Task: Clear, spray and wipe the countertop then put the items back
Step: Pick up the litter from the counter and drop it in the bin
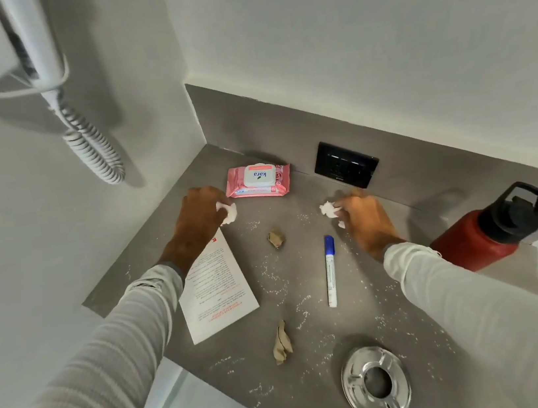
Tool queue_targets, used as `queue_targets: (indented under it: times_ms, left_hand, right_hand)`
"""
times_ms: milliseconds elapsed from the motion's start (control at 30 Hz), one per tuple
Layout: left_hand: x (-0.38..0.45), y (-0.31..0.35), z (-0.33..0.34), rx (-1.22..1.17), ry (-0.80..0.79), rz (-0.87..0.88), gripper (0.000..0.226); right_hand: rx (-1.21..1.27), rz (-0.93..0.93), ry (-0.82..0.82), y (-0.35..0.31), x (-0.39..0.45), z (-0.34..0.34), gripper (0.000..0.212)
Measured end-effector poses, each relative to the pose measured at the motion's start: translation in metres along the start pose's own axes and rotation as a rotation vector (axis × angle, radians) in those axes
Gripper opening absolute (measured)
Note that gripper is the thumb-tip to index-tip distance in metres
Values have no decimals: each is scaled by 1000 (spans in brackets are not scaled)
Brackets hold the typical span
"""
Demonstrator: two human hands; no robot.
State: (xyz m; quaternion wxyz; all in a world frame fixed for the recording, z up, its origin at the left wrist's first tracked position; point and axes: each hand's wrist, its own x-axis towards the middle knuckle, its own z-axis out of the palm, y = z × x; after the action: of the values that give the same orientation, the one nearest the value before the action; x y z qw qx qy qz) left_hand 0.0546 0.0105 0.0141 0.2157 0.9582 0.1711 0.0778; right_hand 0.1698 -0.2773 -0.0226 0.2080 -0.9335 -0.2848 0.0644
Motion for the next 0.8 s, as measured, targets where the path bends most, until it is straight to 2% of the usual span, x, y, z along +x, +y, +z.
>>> queue_targets:
  times_ms: [167,300,400,567,667,800]
  left_hand:
    - [-38,21,-2,-113,-96,59,17]
    - [-80,29,-2,-162,-272,150,10]
    - [-111,33,-1,-262,-454,113,14]
    - [-147,40,15,-331,-612,58,23]
    - [-164,51,29,-350,-657,82,27]
    - [-172,55,46,-275,-667,117,25]
  right_hand:
    - [152,-125,-85,-19,-16,9,17]
    - [226,-164,-155,-38,-22,23,14]
    - [253,-155,-197,-50,-11,26,16]
    - [108,-246,-313,-74,16,35,22]
    - [24,-229,-383,-82,20,44,21]
    - [15,-160,-302,-83,16,57,21]
